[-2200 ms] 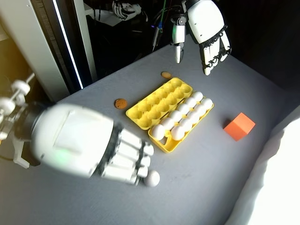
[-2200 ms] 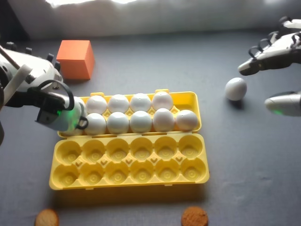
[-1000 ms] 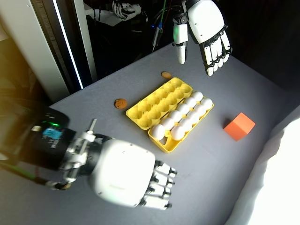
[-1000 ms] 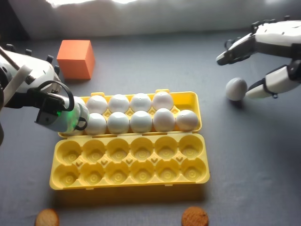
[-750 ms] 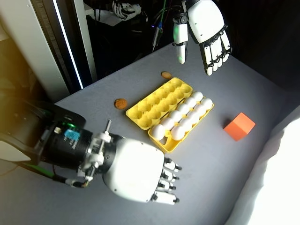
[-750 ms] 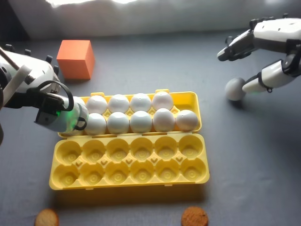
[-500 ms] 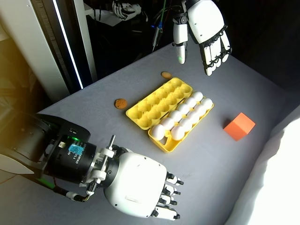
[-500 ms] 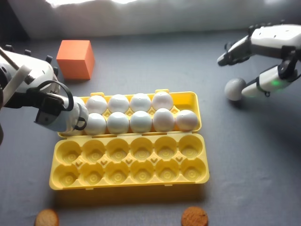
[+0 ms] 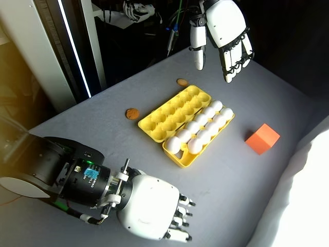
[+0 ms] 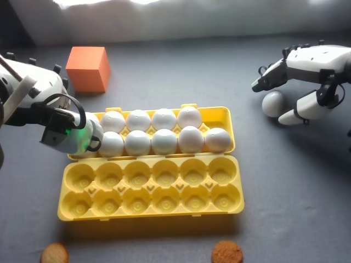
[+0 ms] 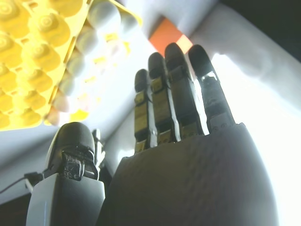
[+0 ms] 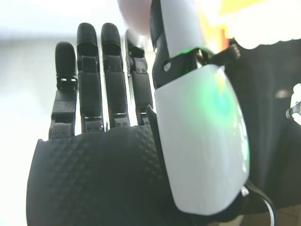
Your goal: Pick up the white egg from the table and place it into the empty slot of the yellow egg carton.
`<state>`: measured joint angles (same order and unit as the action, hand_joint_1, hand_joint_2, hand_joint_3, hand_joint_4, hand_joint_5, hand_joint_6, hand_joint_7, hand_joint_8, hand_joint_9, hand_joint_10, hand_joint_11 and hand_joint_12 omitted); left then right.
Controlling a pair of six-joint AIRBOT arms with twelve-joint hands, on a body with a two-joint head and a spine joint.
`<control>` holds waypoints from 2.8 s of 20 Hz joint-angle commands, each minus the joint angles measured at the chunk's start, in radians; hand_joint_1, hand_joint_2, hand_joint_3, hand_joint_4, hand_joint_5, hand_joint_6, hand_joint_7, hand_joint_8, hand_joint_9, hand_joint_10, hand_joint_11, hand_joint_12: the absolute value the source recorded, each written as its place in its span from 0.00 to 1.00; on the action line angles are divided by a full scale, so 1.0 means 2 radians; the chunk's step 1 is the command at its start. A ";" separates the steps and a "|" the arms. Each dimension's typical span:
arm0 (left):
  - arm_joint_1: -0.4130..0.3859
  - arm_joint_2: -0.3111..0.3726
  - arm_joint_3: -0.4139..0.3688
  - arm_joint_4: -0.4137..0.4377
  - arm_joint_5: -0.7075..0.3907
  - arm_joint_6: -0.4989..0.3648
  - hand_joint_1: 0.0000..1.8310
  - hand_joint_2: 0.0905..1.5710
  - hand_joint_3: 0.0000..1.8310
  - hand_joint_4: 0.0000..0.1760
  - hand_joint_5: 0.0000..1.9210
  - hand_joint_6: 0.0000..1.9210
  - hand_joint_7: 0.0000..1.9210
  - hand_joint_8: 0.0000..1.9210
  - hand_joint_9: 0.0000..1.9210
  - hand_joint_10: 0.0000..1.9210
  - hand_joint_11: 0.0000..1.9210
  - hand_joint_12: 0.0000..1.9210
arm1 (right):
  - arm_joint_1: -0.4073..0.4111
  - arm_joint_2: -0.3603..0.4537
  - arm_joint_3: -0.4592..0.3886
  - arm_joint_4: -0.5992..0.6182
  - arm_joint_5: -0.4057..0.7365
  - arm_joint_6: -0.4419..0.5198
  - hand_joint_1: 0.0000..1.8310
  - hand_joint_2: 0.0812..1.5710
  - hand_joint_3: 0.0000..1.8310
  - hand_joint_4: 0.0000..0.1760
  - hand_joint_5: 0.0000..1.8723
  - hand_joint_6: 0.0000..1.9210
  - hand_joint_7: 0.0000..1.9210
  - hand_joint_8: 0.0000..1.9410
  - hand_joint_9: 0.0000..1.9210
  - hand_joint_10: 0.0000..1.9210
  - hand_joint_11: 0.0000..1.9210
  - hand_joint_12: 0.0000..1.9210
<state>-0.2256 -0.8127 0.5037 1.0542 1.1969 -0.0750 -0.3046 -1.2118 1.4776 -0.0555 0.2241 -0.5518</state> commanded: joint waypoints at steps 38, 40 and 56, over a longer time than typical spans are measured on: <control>-0.004 0.005 -0.001 0.043 0.005 0.002 0.00 0.83 0.00 0.00 0.26 0.01 0.30 0.01 0.30 0.01 0.10 0.62 | 0.015 0.015 0.003 -0.156 0.124 0.198 0.67 0.68 0.00 0.01 0.53 0.48 0.55 0.49 0.52 0.37 0.34 0.64; -0.004 0.005 -0.001 0.043 0.005 0.002 0.00 0.83 0.00 0.00 0.25 0.00 0.30 0.00 0.29 0.00 0.09 0.63 | 0.023 0.016 0.003 -0.177 0.129 0.241 0.67 0.68 0.00 0.03 0.54 0.47 0.55 0.49 0.52 0.37 0.34 0.65; -0.004 0.004 -0.001 0.043 0.008 0.002 0.00 0.84 0.00 0.00 0.26 0.01 0.32 0.01 0.32 0.01 0.10 0.64 | 0.034 -0.033 0.004 -0.165 0.145 0.290 0.68 0.67 0.00 0.03 0.56 0.44 0.58 0.44 0.52 0.38 0.34 0.66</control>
<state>-0.2256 -0.8139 0.5037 1.0542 1.2026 -0.0753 -0.2401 -1.2884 1.4818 -0.4145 0.4179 0.0235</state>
